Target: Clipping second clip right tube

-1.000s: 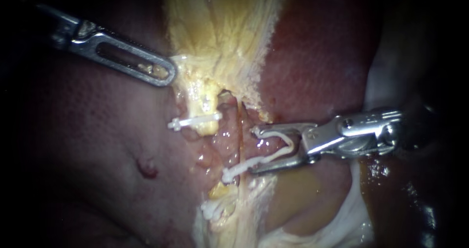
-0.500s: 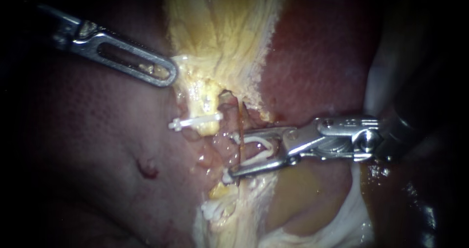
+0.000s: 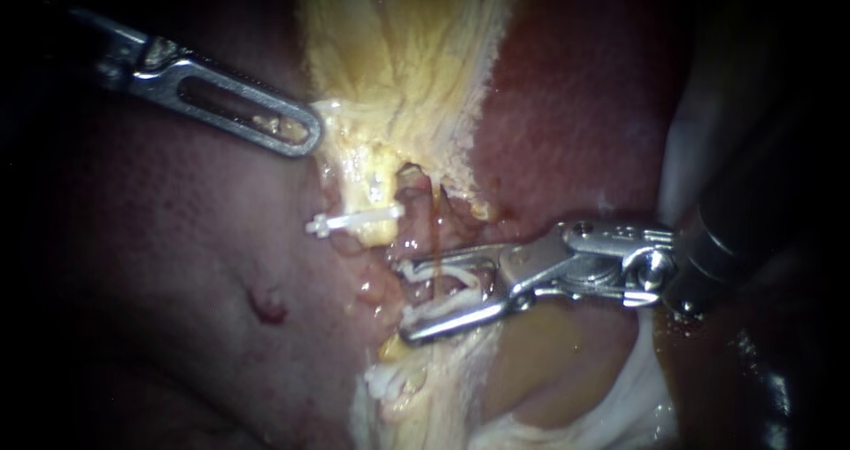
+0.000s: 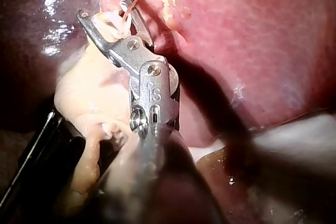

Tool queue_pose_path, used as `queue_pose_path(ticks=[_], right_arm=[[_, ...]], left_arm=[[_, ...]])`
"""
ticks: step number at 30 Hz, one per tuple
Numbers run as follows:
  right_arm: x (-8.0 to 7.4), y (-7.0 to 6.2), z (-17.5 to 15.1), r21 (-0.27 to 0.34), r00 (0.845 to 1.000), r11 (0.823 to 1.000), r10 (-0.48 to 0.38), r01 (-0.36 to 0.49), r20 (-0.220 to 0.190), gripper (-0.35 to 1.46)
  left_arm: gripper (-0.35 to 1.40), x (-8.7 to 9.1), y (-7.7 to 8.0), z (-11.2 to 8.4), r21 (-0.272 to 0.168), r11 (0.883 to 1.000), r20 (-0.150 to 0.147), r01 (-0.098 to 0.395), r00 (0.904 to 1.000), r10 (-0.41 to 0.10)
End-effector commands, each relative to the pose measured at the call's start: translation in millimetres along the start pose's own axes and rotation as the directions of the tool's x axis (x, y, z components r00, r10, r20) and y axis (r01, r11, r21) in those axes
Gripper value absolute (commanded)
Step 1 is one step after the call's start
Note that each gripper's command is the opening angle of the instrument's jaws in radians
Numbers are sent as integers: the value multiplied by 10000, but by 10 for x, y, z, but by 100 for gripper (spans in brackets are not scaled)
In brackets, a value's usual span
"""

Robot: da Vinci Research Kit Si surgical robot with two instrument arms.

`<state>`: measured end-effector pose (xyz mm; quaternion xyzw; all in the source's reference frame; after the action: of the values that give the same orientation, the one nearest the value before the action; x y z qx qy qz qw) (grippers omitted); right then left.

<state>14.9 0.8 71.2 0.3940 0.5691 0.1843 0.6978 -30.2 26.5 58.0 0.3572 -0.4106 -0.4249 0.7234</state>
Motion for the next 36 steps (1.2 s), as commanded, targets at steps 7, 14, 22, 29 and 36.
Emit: queue_pose_path(ticks=[7, 14, 22, 29, 36], right_arm=[[7, -21, 4, 610, 9997, 9980, 164, -152, -185, 49], [15, -37, 9, 1199, 9992, 9925, 260, -221, -315, 48], [20, -40, 6, 1279, 9985, 9914, 345, -288, -422, 45], [18, -38, 0, 1304, 9985, 9910, 347, -290, -415, 26], [16, -37, -7, 1341, 9986, 9905, 346, -289, -403, -19]], left_arm=[[-35, 0, 1, -1, 10, 10000, -5, -1, 10000, 1], [-35, 0, 1, -1, 11, 10000, -6, -2, 10000, 2], [-35, 0, 1, -1, 12, 10000, -7, -2, 10000, 2], [-35, 0, 1, -1, 11, 10000, -6, -1, 10000, 1], [-35, 0, 2, -1, 11, 10000, -6, -2, 10000, 2]])
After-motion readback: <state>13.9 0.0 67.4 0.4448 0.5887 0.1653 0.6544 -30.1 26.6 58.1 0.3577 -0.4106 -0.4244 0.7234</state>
